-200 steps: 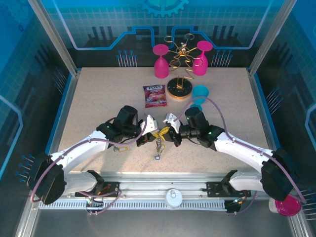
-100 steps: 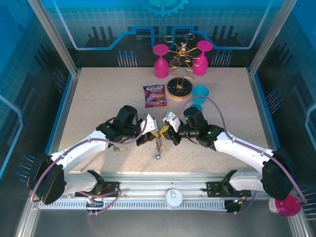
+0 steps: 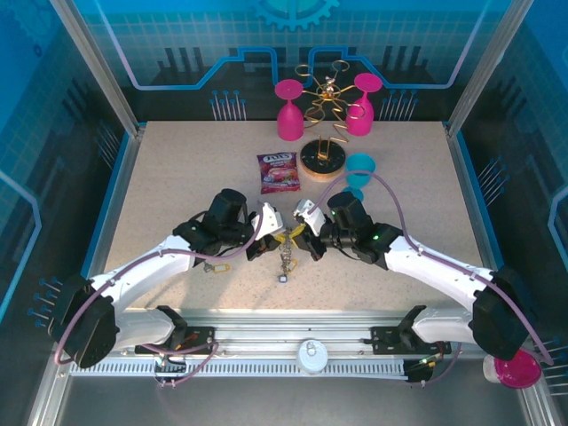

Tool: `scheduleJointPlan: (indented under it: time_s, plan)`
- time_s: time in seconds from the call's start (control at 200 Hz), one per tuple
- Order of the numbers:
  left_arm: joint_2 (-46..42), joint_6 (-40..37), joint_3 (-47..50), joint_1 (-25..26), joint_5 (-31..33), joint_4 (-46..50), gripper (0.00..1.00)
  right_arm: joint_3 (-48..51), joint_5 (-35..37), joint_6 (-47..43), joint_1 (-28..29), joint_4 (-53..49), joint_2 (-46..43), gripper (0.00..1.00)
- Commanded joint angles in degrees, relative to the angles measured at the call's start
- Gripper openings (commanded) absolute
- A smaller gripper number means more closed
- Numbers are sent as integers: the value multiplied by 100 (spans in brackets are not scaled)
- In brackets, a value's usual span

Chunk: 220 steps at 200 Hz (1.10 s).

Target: Put the keys on the keyring

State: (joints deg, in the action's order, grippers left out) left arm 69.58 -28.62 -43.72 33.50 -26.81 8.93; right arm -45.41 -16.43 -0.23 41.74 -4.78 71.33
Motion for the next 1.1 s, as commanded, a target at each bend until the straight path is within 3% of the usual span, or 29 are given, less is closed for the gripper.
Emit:
scheduleJointPlan:
  time_s: [0.0,0.095,0.19,0.34,0.505,0.735,1.096]
  plan:
    - [-272,-55,158,56,-403,-399,0,-114,368,207,-11,-110,2,0]
    - [-310,-121,245,77,-320,-550,0,-73,344,246,-17,-111,-22,1]
    - [-374,-183,365,83,-256,-719,0,5,369,289,-67,-191,-87,15]
    - [-511,-245,678,81,-329,-1229,0,176,362,326,-256,-398,-237,27]
    - [-550,-328,999,79,-468,-1864,0,256,-25,220,-481,-469,-547,30]
    - [-547,-372,1126,81,-529,-2262,0,1074,-1172,-516,-555,916,-1380,35]
    - [-646,-331,1340,78,-512,-2720,0,1086,-1602,62,-537,1207,-941,34]
